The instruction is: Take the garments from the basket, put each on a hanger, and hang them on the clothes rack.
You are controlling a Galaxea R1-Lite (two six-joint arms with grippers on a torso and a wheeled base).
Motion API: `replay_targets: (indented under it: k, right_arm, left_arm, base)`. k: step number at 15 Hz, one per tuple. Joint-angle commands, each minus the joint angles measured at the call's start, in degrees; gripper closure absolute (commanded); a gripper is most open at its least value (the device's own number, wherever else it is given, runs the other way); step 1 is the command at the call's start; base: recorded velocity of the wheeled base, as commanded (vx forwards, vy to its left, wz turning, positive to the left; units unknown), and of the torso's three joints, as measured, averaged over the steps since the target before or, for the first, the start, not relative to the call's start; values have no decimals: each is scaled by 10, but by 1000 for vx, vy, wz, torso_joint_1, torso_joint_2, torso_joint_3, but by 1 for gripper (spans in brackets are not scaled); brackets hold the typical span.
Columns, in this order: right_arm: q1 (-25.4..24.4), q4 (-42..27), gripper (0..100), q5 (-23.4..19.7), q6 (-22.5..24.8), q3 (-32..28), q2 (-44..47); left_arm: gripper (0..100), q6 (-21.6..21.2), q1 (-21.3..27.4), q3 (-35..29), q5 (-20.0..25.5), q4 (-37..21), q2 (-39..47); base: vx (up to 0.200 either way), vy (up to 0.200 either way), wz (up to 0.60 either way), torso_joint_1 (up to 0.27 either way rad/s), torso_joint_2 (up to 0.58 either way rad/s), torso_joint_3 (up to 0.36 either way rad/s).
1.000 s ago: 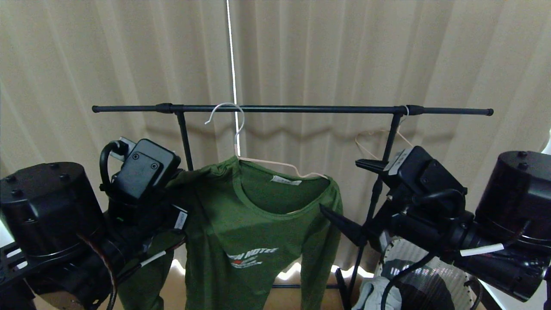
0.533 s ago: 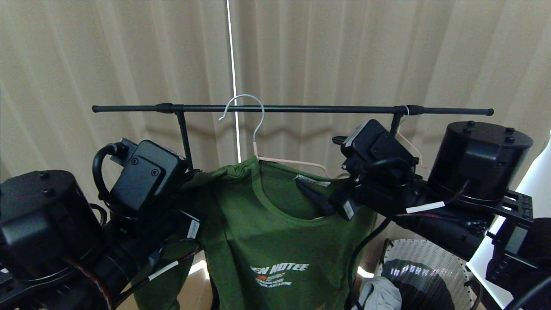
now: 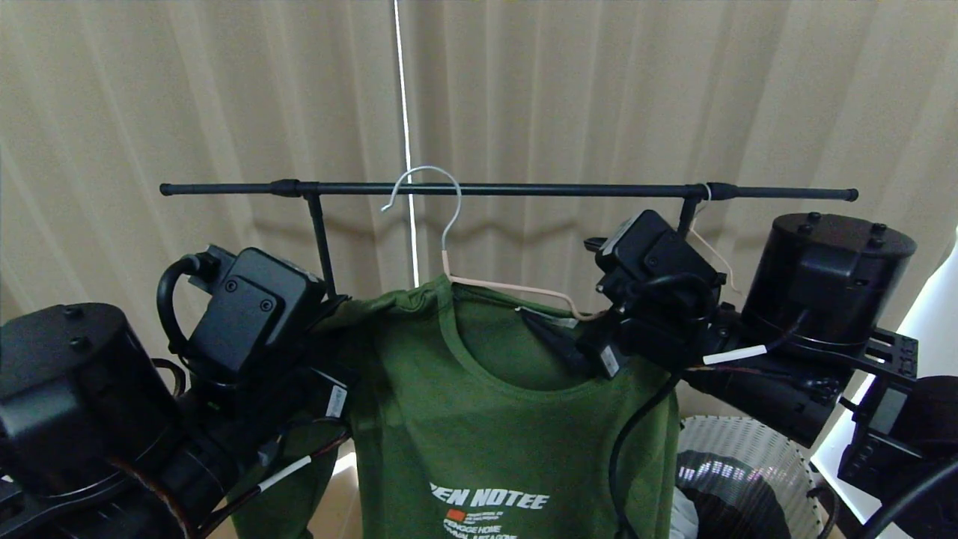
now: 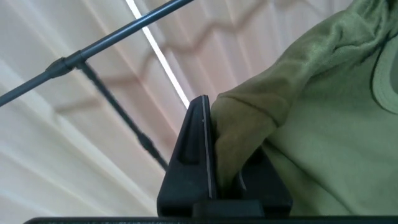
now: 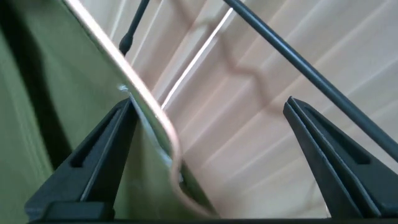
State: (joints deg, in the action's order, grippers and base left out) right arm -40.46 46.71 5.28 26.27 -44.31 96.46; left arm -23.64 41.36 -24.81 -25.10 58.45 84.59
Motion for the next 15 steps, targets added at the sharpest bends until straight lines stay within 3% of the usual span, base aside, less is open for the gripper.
replay_targets:
  k: [1,15]
  right_arm:
    - [-1,0,0,0,0,2,-15]
    - [-1,2,0,0,0,12,-22]
  left_arm:
    - [100,0,-4,2,0,0,2]
    - [100,-1,-17,10,0,0,11]
  base:
    - [0,0,0,0,0,0]
    - [0,0,0,0,0,0]
